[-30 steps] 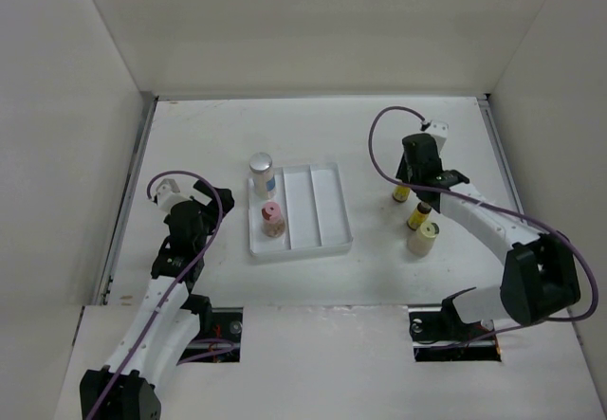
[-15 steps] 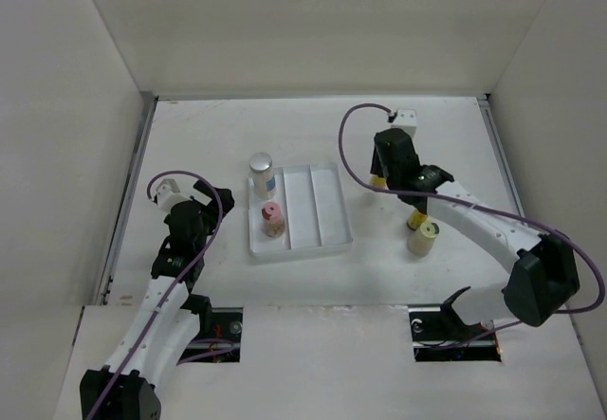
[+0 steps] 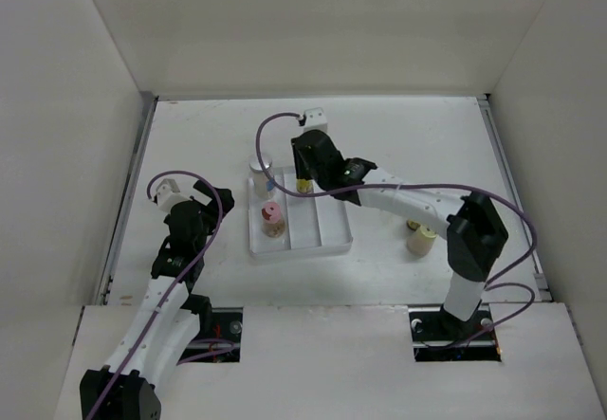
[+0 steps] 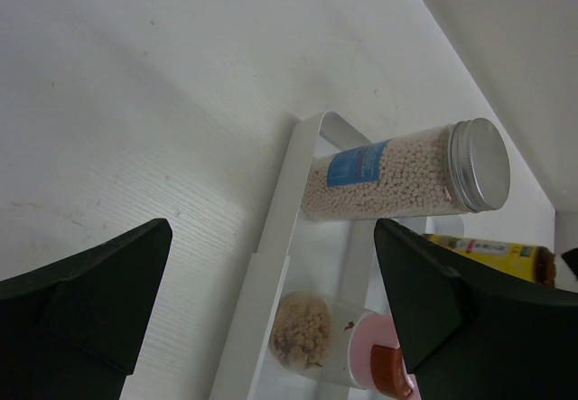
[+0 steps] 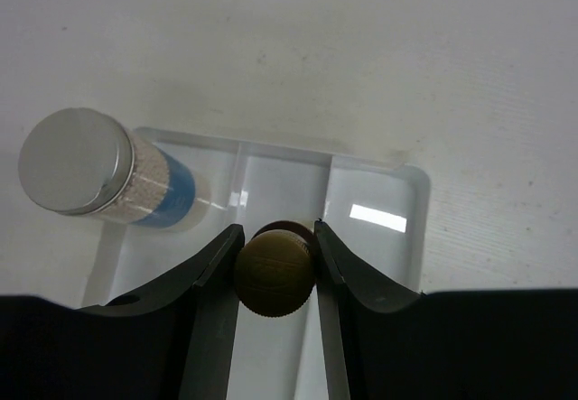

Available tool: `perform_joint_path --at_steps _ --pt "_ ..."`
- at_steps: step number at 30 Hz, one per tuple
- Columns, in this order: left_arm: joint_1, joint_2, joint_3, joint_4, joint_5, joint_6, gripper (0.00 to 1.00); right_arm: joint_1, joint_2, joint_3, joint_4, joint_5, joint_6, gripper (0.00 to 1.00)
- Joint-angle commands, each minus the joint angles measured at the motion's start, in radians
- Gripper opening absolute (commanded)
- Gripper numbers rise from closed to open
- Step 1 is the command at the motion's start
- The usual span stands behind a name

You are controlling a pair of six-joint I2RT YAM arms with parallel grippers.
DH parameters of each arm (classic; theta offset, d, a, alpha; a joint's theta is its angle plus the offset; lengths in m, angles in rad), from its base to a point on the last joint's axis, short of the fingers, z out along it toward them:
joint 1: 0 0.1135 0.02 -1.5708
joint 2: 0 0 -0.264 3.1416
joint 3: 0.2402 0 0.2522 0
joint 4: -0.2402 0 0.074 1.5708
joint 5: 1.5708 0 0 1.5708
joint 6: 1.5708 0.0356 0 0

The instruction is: Organize the condiment bottles

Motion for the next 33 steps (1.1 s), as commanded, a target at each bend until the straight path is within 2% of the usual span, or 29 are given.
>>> perform_joint_path --at_steps 1,8,10,13,15,18,23,27,30,33 --pt "-0.004 -0.015 -0.01 0.027 0.003 -0.002 1.0 0.028 0.037 0.094 0.07 -0.012 -0.015 0.23" --pt "-0.007 -0.015 -0.019 0.033 0.003 -0.001 1.0 0.053 0.116 0.091 0.077 -0.003 -0.006 0.26" --pt "-0.007 -0.015 -0.021 0.033 0.003 -0.001 1.0 0.056 0.116 0.079 0.084 -0.001 -0.003 0.33" --pt "-0.006 -0.018 -0.022 0.033 0.003 -0.001 1.0 0.061 0.088 0.059 0.09 -0.001 -0.003 0.52" --pt "-0.006 -0.02 -0.024 0.033 0.003 -0.001 1.0 0.061 0.033 0.034 0.09 0.002 -0.002 0.64" --pt "-0.006 -0.02 -0.024 0.039 0.003 -0.004 1.0 0.053 -0.1 -0.045 0.087 0.019 0.006 0.72" --pt "-0.007 -0.02 -0.022 0.044 0.003 -0.001 1.0 -0.086 -0.425 -0.321 0.067 0.103 0.06 0.74" --pt "-0.014 -0.023 -0.022 0.046 0.003 -0.001 1.0 -0.249 -0.628 -0.522 -0.047 0.238 0.139 0.74" --pt "-0.017 -0.02 -0.022 0.047 0.003 0.001 1.0 -0.353 -0.714 -0.62 -0.141 0.276 0.181 0.74" --pt "-0.02 -0.012 -0.016 0.047 0.003 0.004 1.0 -0.398 -0.742 -0.674 -0.198 0.266 0.216 0.75"
